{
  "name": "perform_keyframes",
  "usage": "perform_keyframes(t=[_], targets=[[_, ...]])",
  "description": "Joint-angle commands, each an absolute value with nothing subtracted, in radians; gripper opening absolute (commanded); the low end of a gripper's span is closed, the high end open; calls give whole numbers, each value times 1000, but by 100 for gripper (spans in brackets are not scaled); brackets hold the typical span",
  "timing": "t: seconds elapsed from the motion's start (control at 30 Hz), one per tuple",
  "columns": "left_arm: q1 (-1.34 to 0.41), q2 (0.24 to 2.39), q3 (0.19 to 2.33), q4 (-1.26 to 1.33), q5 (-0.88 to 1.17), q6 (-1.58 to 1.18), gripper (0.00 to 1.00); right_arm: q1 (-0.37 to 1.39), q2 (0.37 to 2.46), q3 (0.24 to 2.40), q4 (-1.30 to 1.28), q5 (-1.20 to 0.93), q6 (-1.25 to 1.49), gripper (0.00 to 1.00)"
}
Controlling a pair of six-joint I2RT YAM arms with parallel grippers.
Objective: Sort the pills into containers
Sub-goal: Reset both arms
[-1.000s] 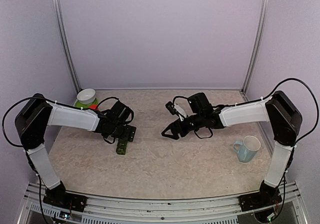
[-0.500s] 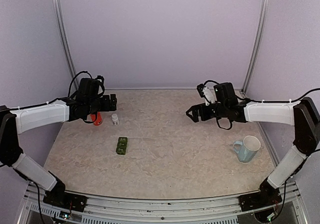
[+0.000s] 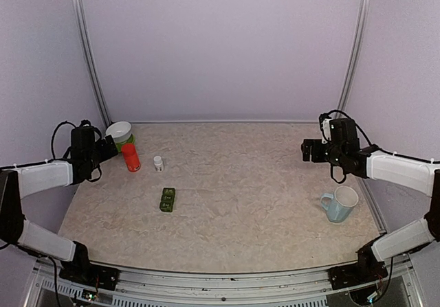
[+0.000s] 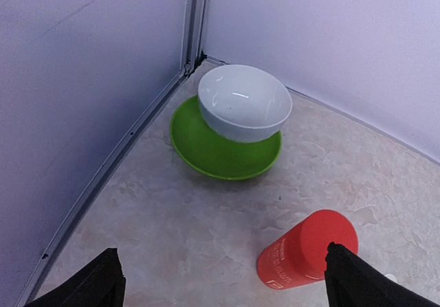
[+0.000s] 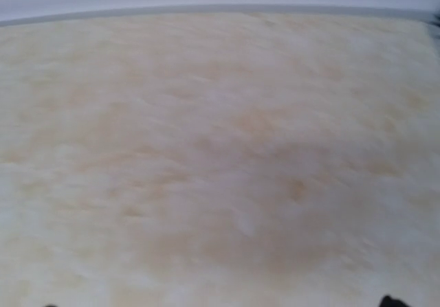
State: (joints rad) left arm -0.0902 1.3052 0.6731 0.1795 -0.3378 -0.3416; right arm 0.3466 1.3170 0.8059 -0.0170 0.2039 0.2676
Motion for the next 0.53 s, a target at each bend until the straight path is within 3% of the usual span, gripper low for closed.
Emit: perform_keyframes(t=[0.0, 0.5], targets=[[-67, 1282, 610, 322, -305, -364, 99, 328, 1287, 760, -20, 333, 309, 100], [-68, 1301, 571, 377, -278, -364, 99, 328, 1143, 645, 78, 441, 324, 100]])
